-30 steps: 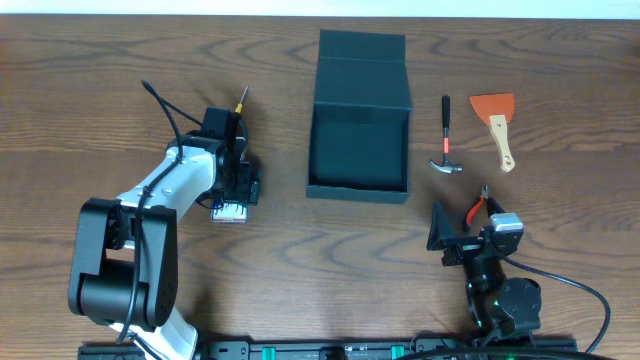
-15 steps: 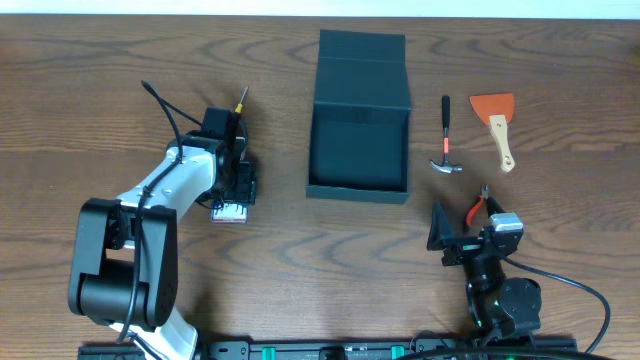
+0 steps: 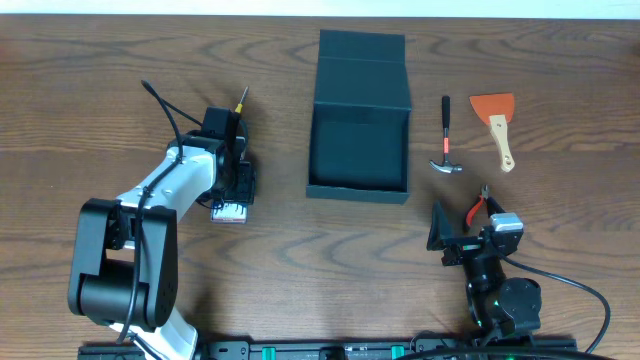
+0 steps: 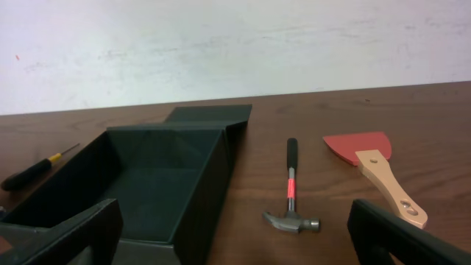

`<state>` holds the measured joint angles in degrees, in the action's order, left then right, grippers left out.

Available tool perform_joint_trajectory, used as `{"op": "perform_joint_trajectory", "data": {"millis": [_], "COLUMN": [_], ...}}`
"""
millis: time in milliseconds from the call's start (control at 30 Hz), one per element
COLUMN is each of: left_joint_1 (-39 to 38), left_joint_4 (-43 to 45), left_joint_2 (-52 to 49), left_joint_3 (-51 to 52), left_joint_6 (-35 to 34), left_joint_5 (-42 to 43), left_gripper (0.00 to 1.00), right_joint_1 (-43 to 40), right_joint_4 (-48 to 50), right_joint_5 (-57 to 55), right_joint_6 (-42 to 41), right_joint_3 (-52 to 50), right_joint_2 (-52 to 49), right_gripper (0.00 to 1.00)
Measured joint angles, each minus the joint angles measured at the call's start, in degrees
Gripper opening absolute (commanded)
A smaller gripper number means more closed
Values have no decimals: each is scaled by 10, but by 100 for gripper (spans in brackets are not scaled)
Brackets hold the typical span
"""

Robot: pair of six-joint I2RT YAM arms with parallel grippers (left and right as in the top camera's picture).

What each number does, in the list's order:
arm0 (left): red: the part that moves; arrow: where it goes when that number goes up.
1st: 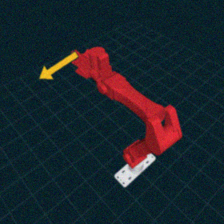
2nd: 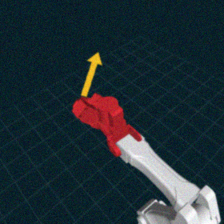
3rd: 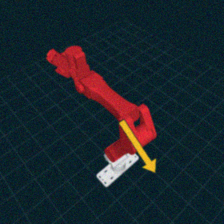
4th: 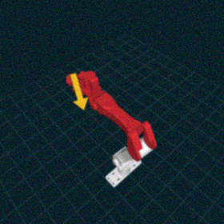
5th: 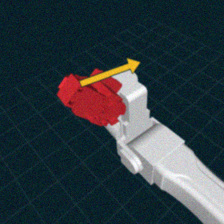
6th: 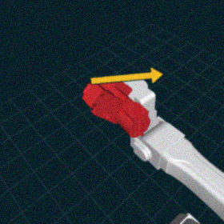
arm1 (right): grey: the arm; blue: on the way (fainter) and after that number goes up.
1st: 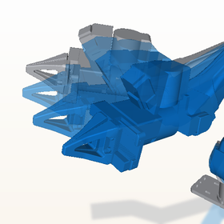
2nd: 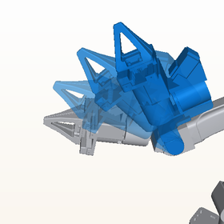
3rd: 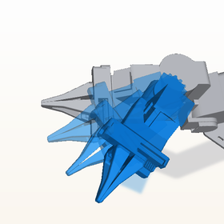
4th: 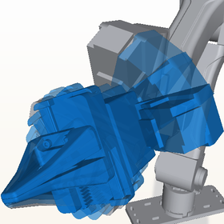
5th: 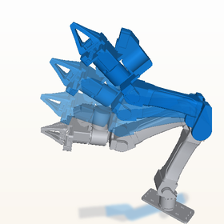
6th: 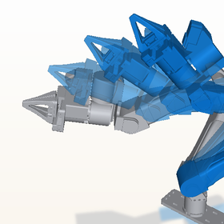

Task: Pack container
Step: 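Close the left gripper on the blue screwdriver case and lift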

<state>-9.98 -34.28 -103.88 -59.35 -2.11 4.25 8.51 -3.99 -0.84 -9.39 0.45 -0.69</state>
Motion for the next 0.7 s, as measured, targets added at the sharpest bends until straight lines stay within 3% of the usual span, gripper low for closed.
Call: {"op": "perform_joint_trajectory", "data": {"millis": [467,700], "left_joint_1": [0,0], "left_joint_4": [-49,-51], "left_joint_2": [9,74], "left_joint_3": [-11,-11], "left_joint_6": [0,0], "left_joint_5": [-15,-17], "left_gripper": [59,54], "right_joint_1": [0,0], "right_joint_4": [0,0], "right_joint_5": [0,0], "right_joint_6": [0,0], "right_joint_3": [0,0], "right_joint_2": [0,0], "right_gripper": [99,99]}}
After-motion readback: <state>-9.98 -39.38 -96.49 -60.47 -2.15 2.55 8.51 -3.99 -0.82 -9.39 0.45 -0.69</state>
